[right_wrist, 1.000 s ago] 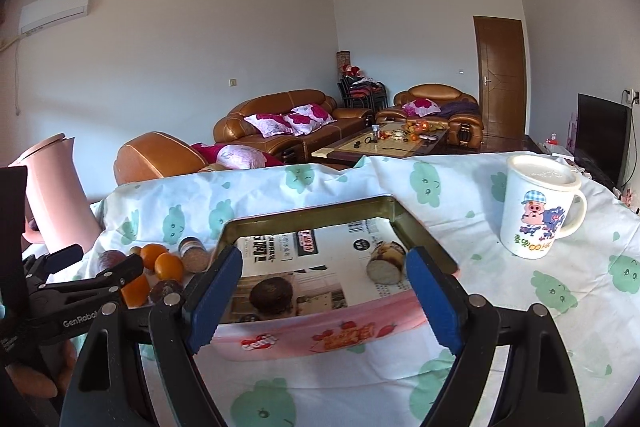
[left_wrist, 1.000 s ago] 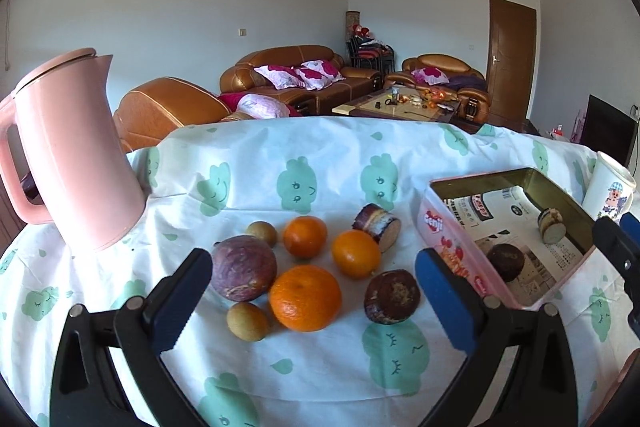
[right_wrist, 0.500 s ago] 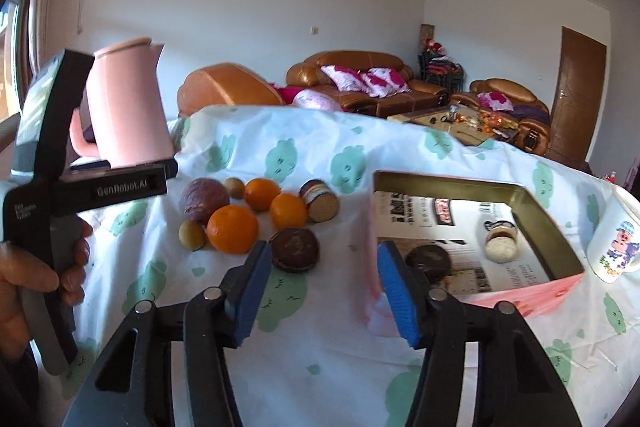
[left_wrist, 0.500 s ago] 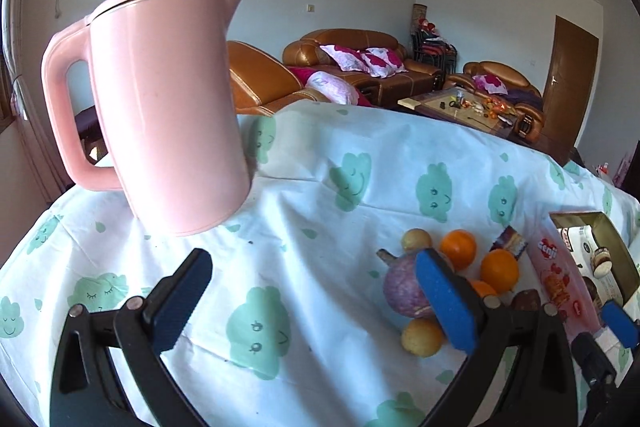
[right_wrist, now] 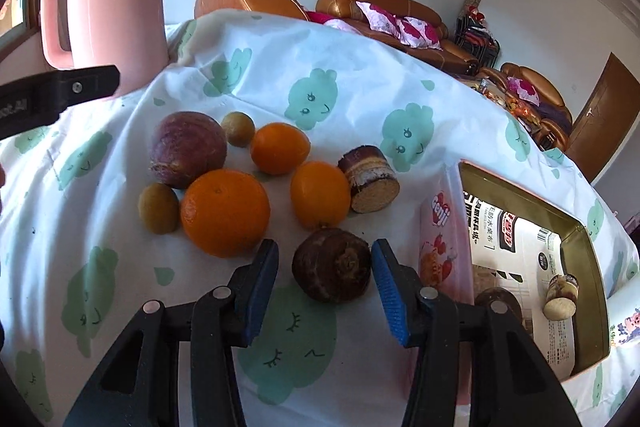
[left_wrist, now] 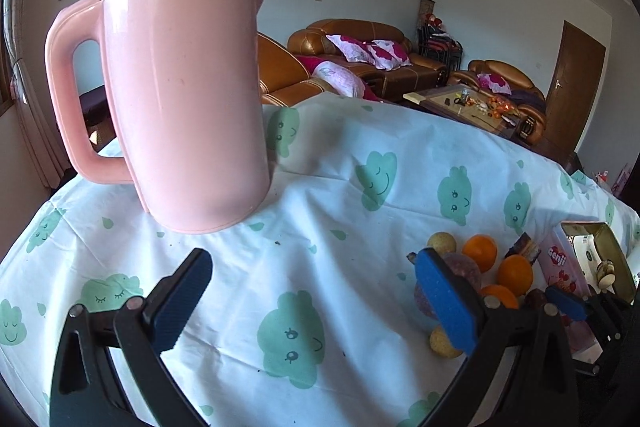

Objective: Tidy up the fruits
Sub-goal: 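Grasp a dark round fruit with the right tool while the left tool grasps the purple fruit, then lower both held fruits into the tin and open both tools, then move both tools back toward the remaining oranges and kiwis, then grasp the large orange with the right tool while the left tool grasps a kiwi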

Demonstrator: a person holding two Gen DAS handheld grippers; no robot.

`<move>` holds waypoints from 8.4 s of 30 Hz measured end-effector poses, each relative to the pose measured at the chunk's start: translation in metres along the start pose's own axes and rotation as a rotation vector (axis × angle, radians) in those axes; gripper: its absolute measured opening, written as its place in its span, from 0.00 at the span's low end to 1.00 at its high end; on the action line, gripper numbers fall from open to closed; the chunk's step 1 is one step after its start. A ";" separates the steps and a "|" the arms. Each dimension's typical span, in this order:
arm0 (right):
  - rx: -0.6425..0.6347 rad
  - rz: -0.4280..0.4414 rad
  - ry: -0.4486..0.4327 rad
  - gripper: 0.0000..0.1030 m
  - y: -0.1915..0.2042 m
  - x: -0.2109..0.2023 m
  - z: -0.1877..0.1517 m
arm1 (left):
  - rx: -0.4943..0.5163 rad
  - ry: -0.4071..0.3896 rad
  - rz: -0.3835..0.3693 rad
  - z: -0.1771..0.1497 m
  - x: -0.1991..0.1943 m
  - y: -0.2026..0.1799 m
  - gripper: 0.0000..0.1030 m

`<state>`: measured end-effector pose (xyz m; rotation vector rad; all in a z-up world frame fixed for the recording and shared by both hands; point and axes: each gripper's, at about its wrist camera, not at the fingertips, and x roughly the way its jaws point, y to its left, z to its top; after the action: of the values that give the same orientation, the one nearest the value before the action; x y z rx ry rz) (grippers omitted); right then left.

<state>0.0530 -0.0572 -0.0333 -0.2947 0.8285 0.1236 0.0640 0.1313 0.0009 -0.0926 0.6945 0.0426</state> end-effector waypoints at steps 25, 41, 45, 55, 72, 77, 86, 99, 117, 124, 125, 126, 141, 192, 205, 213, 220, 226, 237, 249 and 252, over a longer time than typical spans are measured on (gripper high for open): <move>0.216 0.140 -0.320 0.33 -0.041 -0.089 -0.029 | 0.037 0.160 -0.185 -0.012 0.049 -0.067 0.79; 0.216 0.092 -0.351 0.33 -0.041 -0.089 -0.036 | 0.018 0.013 -0.145 -0.008 0.023 -0.062 0.51; 0.225 0.082 -0.398 0.33 -0.043 -0.098 -0.037 | 0.014 -0.081 -0.111 -0.007 -0.003 -0.061 0.51; 0.240 0.038 -0.462 0.33 -0.062 -0.114 -0.039 | 0.065 -0.183 -0.072 -0.016 -0.038 -0.094 0.51; 0.389 -0.152 -0.460 0.33 -0.183 -0.120 -0.073 | 0.205 -0.198 -0.186 -0.033 -0.053 -0.189 0.51; 0.449 -0.186 -0.431 0.33 -0.217 -0.116 -0.083 | 0.249 -0.183 -0.224 -0.035 -0.049 -0.225 0.51; 0.488 -0.085 -0.292 0.33 -0.235 -0.079 -0.088 | 0.339 -0.111 -0.273 -0.051 -0.037 -0.287 0.51; 0.454 0.013 -0.188 0.34 -0.220 -0.051 -0.087 | 0.337 -0.039 -0.251 -0.053 -0.022 -0.289 0.51; 0.546 -0.016 -0.405 0.72 -0.230 -0.093 -0.093 | 0.355 -0.174 -0.211 -0.057 -0.048 -0.285 0.99; 0.598 -0.115 -0.441 0.80 -0.240 -0.099 -0.100 | 0.343 -0.206 -0.186 -0.056 -0.058 -0.277 1.00; 0.606 -0.118 -0.438 0.80 -0.241 -0.098 -0.101 | 0.338 -0.209 -0.182 -0.055 -0.059 -0.274 1.00; 0.613 -0.121 -0.436 0.80 -0.241 -0.097 -0.102 | 0.333 -0.212 -0.178 -0.055 -0.060 -0.272 1.00; 0.650 -0.233 -0.426 0.80 -0.228 -0.105 -0.114 | 0.277 -0.219 -0.127 -0.053 -0.063 -0.224 1.00; 0.394 -0.023 -0.355 0.80 -0.044 -0.087 -0.044 | 0.018 -0.099 0.093 0.002 -0.011 -0.018 1.00; 0.335 0.223 -0.149 0.54 -0.002 -0.030 -0.006 | 0.015 -0.047 0.155 0.005 0.003 0.002 1.00; 0.387 0.284 -0.071 0.54 0.008 -0.001 0.011 | 0.039 -0.063 0.171 0.006 0.000 -0.002 1.00; 0.445 0.342 -0.019 0.54 0.007 0.014 0.013 | 0.032 -0.070 0.157 0.005 -0.005 0.000 1.00; 0.437 0.355 -0.010 0.46 0.000 0.009 0.007 | 0.034 -0.078 0.151 0.005 -0.008 0.000 1.00; 0.375 0.255 -0.196 0.46 -0.004 -0.043 -0.007 | 0.065 -0.096 0.134 0.003 -0.009 -0.007 1.00; 0.277 0.043 -0.377 0.46 -0.032 -0.101 -0.036 | 0.113 -0.048 -0.099 -0.002 -0.011 -0.023 0.85; 0.281 0.042 -0.372 0.46 -0.039 -0.100 -0.036 | 0.163 0.030 -0.201 -0.011 -0.004 -0.044 0.69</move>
<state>-0.0311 -0.1045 0.0258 0.0131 0.4741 0.0951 0.0567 0.0866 -0.0023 -0.0063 0.7135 -0.2086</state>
